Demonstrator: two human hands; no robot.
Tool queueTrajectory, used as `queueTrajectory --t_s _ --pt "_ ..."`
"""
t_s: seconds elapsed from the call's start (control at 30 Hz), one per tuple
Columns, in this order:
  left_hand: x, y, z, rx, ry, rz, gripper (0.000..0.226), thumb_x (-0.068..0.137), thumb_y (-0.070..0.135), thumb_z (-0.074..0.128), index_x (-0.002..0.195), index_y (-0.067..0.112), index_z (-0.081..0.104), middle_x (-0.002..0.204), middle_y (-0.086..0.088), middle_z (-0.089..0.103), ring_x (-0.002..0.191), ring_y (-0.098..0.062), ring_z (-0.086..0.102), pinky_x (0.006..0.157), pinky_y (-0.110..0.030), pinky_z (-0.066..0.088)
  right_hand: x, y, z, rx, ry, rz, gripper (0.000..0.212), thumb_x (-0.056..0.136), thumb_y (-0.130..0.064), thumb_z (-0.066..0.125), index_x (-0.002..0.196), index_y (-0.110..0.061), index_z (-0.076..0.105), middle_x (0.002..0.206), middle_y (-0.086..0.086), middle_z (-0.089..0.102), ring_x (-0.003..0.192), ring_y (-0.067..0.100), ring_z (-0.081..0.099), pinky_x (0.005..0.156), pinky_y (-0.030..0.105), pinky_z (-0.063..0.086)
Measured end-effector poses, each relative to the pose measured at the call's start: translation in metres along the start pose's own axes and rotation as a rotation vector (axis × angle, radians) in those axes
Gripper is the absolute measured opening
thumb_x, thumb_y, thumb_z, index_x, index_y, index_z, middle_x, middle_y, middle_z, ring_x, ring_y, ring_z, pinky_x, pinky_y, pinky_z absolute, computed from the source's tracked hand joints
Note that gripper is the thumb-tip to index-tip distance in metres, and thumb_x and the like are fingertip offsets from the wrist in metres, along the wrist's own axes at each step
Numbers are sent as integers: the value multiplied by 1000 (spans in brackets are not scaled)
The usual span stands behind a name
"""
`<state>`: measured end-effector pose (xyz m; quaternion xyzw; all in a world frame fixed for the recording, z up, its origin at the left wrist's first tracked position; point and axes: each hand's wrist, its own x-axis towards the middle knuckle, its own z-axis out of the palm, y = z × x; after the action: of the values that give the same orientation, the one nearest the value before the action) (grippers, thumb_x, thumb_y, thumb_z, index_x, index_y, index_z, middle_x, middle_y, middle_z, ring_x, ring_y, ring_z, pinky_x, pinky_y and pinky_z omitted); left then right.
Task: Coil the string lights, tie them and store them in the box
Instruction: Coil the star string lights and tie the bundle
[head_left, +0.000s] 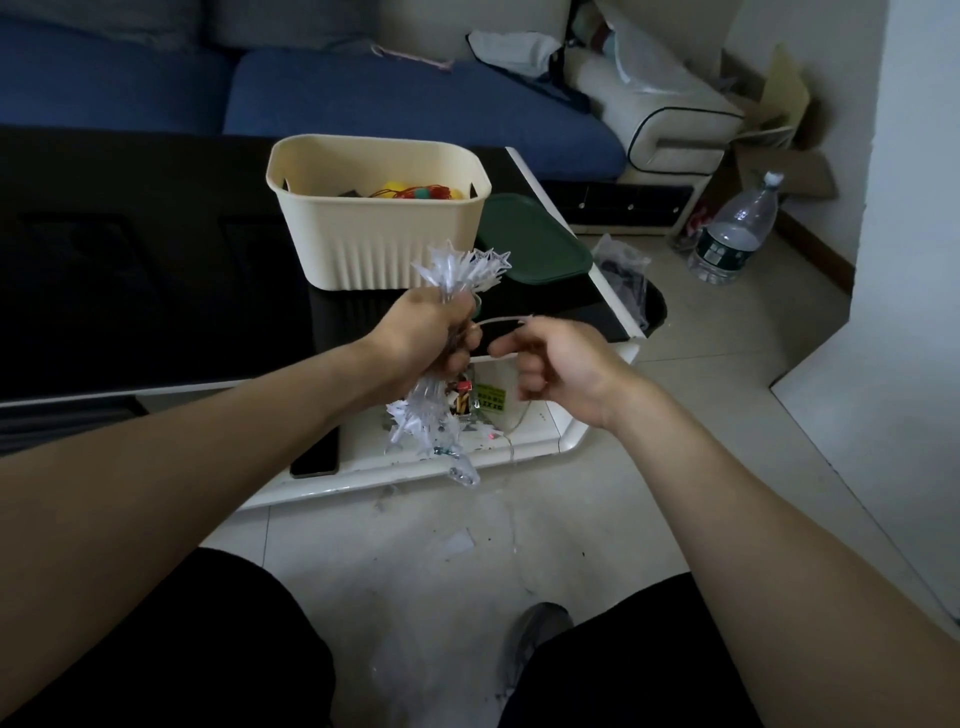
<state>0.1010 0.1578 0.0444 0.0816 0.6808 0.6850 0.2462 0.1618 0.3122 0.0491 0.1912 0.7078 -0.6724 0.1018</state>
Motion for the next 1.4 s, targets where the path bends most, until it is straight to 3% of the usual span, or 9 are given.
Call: queueTrajectory --t_s 0.17,0.4,0.53,0.63,0.8,0.93,1.07,1.23,1.4 --pt "2 -4 -2 -44 35 -14 30 108 17 35 90 -3 49 59 -13 60 49 -27 58 46 -32 48 -5 -7 -1 75 -34 -157 23 101 -20 54 86 -6 65 56 -3 31 50 12 29 54 27 29" --pt "0 1 5 -147 38 -35 34 108 15 31 101 -12 51 66 -17 64 51 -25 63 47 -29 54 -4 -2 0 -183 -7 -328 26 96 -13 63 74 1 61 59 6 51 50 13 40 48 25 32" --pt "-1 1 11 -147 8 -45 32 107 14 33 101 -12 52 62 -19 65 52 -28 66 63 -42 58 -5 2 4 -243 -5 -381 30 95 -15 69 89 14 68 68 15 65 47 3 51 48 15 38" --pt "-2 -3 12 -51 -49 -81 34 106 14 34 98 -10 57 70 -20 67 54 -27 67 60 -40 57 -1 4 5 -340 81 -455 23 90 -13 74 87 10 73 54 -13 64 46 -4 52 50 11 39" --pt "-1 -8 11 67 -67 -120 38 103 15 36 74 5 57 54 -7 55 40 -19 43 42 -24 33 6 8 3 -465 176 -476 31 80 -23 84 59 -23 61 69 0 71 46 -4 52 50 16 40" --pt "2 -4 9 129 -31 -148 31 99 13 40 70 13 53 50 2 28 40 -13 20 43 -22 18 6 6 1 -484 156 -410 28 85 -35 79 73 -17 61 51 -13 54 48 3 48 53 24 42" --pt "3 -1 4 91 9 -149 22 97 16 47 74 16 46 46 6 29 38 -11 21 42 -21 19 4 6 -10 -424 98 -375 14 96 -27 67 83 -21 68 67 -3 62 59 7 57 64 27 50" --pt "0 -6 6 133 -121 -127 21 97 27 57 80 13 55 53 3 28 45 -13 23 46 -24 21 4 8 -7 -315 218 -427 8 95 -21 68 90 -15 72 66 -6 64 50 0 56 54 17 48" --pt "-2 -11 12 76 -190 -83 31 105 32 43 80 14 47 49 7 33 42 -9 27 42 -23 28 9 13 5 -233 301 -508 7 94 -17 70 93 -12 75 77 0 71 58 4 61 63 27 56"
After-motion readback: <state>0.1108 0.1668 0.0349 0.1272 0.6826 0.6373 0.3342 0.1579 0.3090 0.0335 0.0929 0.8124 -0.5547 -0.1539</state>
